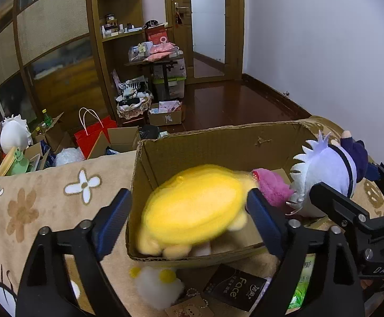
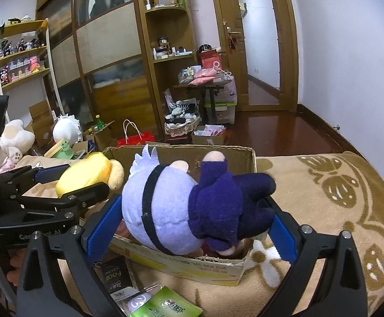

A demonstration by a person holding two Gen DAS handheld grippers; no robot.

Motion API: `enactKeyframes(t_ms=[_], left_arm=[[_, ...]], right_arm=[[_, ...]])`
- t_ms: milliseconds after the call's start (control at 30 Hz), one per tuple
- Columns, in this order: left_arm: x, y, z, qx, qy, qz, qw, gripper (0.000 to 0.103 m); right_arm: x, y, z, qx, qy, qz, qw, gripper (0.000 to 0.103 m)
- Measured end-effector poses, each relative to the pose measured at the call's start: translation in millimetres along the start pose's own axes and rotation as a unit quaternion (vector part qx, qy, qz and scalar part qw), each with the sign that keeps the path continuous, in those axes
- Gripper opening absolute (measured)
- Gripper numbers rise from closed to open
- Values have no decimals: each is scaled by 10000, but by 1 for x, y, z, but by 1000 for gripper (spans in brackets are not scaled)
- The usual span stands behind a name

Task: Organize soft objects
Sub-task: 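Carry the yellow dog and purple doll into the box and open both tools, then withdraw both tools from the box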

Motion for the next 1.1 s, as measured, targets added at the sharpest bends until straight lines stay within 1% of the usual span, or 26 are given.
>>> enactKeyframes(t_ms=[167, 600, 867, 1100], left_arm=[[-4, 3, -3, 58, 66, 11, 10000, 93], [-21, 8, 3, -108, 123, -219, 9996, 93], [-30, 32, 11, -123, 121, -337, 9993, 94], [-41, 53, 23, -284, 296, -365, 9985, 94]], right_arm=[[1, 2, -1, 1, -60, -43, 10000, 103], [-1, 14, -5, 122, -140, -14, 9998, 103], [-14, 30, -6, 158, -1, 44, 9999, 103], [-27, 53, -5, 203, 50, 77, 9998, 103]])
Point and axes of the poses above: each gripper's, at about its wrist camera, not at the fingertips, and y roughly against the way its jaws point, x to its right, z to its underside, the point moved 10 cm from there along -y, roughly the way its jaws point, and after that the axes turned 7 degrees about -z, right-handed, at the moved point
